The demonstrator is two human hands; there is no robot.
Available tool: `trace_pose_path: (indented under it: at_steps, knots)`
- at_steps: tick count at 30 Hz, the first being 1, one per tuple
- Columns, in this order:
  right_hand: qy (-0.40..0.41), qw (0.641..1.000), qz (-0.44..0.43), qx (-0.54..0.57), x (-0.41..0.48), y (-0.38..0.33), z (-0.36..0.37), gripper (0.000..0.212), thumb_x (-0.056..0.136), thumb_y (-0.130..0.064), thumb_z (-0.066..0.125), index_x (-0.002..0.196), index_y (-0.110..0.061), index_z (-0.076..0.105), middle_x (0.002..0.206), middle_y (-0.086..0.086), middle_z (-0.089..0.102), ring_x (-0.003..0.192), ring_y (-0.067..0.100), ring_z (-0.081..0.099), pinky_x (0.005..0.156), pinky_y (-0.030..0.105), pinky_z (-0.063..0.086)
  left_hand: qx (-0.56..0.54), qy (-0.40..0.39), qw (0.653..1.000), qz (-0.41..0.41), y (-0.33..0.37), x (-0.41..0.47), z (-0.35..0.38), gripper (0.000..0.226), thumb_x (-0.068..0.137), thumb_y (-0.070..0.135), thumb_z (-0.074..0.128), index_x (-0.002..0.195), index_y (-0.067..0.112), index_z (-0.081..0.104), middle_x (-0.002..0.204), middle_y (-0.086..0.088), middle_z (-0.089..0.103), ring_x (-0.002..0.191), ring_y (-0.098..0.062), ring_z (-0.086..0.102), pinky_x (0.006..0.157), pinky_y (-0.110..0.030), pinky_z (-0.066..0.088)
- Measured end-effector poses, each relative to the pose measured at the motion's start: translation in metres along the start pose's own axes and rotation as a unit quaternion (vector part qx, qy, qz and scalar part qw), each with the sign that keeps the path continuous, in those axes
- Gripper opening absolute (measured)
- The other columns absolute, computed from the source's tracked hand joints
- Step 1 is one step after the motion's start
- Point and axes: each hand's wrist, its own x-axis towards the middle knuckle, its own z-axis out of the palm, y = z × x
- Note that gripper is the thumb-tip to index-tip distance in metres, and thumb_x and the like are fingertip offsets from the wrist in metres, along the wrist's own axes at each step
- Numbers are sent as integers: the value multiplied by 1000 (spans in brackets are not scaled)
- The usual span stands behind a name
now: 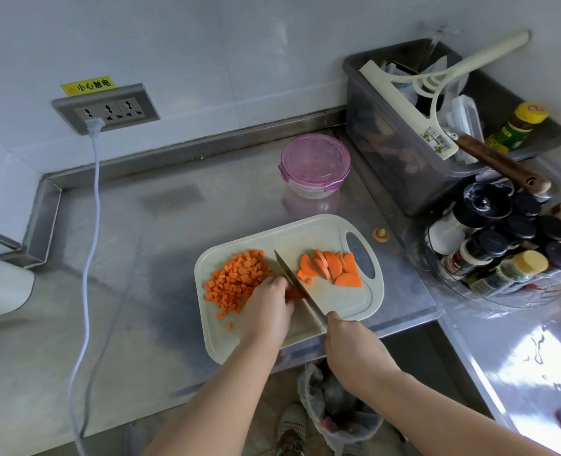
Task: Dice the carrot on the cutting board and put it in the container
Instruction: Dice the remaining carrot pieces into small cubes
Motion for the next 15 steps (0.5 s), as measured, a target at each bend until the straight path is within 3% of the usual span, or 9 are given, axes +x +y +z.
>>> trace_pose_path:
  at_steps: [6,10,15]
  knots:
    - [-13,1000,9,11,12,-1,-1,33,100,-14,45,133,-15,42,95,1,64,83,14,67,73,32,60,-4,0,1000,14,0,-1,0,15,89,20,62,103,16,64,104,2,62,93,-15,61,72,-24,48]
    - [31,997,5,67,14,1,-10,20,102,-20,35,113,-16,52,89,3,62,78,18,64,74,39,58,-13,-1,1000,12,0,-2,-1,16,88,20,62,104,18,64,105,5,62,91,-13,62,74,-27,52]
    - [60,997,-20,49,5,4,-9,19,102,-19,34,111,-16,51,82,4,61,71,20,63,67,40,57,-15,-6,1000,-7,2,-1,-4,14,87,15,60,100,19,62,103,5,63,93,-16,63,76,-30,52]
